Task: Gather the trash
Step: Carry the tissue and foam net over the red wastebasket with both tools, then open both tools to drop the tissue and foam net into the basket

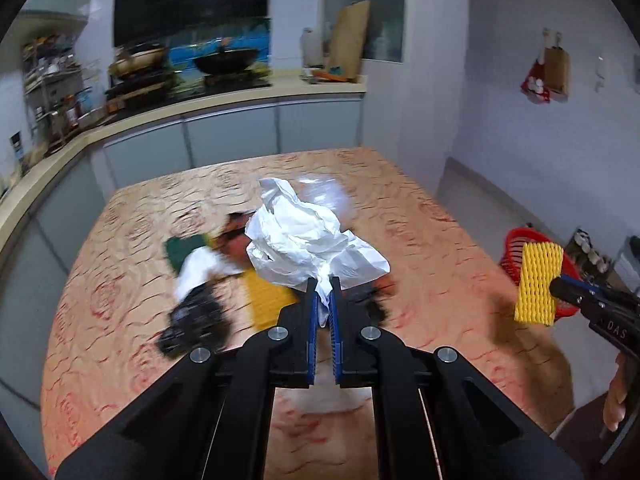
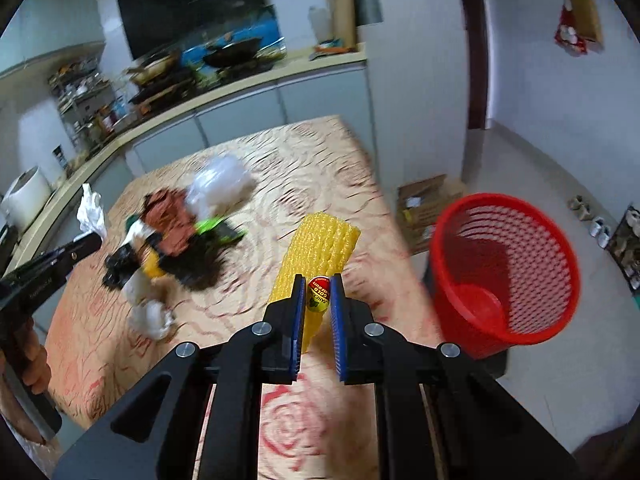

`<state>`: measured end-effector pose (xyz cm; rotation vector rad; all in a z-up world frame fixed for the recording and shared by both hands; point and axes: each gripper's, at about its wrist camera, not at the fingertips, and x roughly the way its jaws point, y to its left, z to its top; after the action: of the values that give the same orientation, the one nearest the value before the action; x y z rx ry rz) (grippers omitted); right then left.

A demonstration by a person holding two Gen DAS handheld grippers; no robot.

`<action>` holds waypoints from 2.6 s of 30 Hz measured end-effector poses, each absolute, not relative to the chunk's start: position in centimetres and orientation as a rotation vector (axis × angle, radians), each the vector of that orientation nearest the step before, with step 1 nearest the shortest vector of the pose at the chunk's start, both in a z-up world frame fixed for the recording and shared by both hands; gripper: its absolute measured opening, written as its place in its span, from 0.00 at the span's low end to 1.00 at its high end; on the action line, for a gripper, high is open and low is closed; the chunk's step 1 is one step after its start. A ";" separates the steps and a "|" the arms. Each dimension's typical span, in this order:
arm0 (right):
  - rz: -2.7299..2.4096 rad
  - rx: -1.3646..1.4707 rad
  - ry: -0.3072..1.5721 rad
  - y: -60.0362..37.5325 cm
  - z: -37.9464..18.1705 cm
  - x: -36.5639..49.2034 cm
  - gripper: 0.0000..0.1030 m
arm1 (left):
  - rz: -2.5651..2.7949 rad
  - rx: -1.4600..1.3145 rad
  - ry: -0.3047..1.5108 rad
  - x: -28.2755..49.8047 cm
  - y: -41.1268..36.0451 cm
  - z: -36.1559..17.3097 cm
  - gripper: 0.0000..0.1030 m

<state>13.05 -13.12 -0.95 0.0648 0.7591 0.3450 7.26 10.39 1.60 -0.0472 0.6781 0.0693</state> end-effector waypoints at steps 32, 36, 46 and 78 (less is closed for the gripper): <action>-0.035 0.130 0.842 -30.6 -4.3 19.3 0.13 | -0.479 0.115 0.874 22.2 -16.1 -3.3 0.05; -0.035 0.127 0.885 -30.7 -5.6 20.3 0.13 | -0.523 0.116 0.933 23.6 -17.7 -5.3 0.06; -0.031 0.156 0.939 -31.2 -7.5 22.0 0.14 | -0.552 0.133 0.961 25.0 -19.0 -6.8 0.33; 0.012 0.096 0.765 -25.6 -2.5 18.0 0.77 | -0.133 0.120 0.732 19.0 -8.0 -0.8 0.88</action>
<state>17.98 -25.59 -2.47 0.0957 0.7655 0.0120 19.01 -8.01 -0.82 0.1203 0.7322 -0.1331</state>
